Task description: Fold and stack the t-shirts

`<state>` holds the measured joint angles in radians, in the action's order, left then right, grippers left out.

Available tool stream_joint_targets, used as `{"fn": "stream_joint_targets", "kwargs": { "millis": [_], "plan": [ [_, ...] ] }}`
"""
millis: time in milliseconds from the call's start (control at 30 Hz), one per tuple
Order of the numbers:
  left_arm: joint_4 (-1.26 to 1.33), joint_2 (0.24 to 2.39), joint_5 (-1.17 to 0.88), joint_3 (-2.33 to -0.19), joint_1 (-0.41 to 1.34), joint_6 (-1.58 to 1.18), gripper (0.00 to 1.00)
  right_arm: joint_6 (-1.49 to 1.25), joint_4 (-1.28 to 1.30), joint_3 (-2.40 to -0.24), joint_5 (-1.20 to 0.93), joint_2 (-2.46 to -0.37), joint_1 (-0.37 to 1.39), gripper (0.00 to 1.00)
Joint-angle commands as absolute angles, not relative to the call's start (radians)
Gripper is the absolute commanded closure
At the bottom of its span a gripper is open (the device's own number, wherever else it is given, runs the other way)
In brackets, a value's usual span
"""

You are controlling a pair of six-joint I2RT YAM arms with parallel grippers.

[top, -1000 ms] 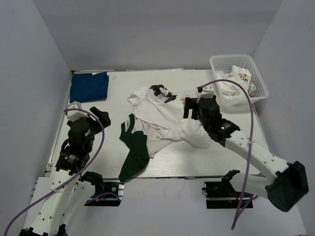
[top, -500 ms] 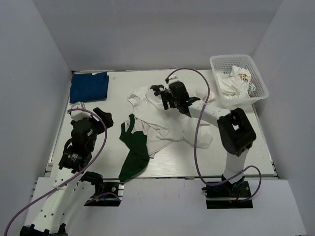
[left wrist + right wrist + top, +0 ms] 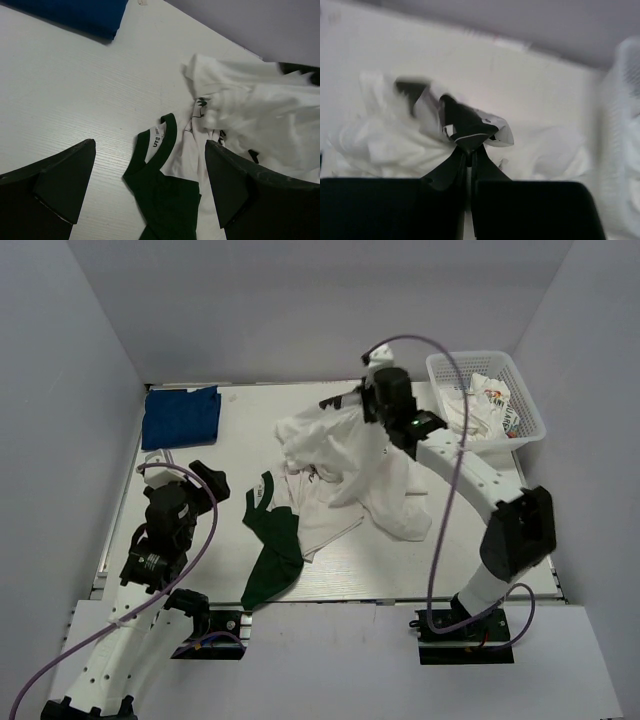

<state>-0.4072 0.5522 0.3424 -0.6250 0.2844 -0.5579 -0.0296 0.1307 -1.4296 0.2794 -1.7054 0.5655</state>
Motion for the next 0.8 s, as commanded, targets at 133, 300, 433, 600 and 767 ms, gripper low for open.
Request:
{"fn": "stream_joint_targets", "kwargs": {
  "millis": [133, 300, 433, 600, 767],
  "plan": [
    [-0.428, 0.543, 0.377, -0.627, 0.285, -0.583, 0.00, 0.092, 0.170, -2.003, 0.599, -1.681, 0.388, 1.00],
    [-0.439, 0.543, 0.410, -0.637, 0.285, -0.583, 0.00, 0.208, 0.146, -2.293, 0.664, -1.822, 0.232, 1.00],
    [-0.448, 0.552, 0.431, -0.646, 0.285, -0.592, 0.00, 0.230, 0.020, -2.286, 0.652, -1.824, 0.137, 1.00],
    [-0.468, 0.581, 0.442, -0.646, 0.285, -0.601, 0.00, 0.242, -0.028, -2.224, 0.516, -1.870, 0.035, 1.00],
    [-0.479, 0.592, 0.442, -0.655, 0.285, -0.601, 0.00, 0.154, -0.002, -2.022, 0.365, -1.908, -0.051, 1.00]
  ]
}}
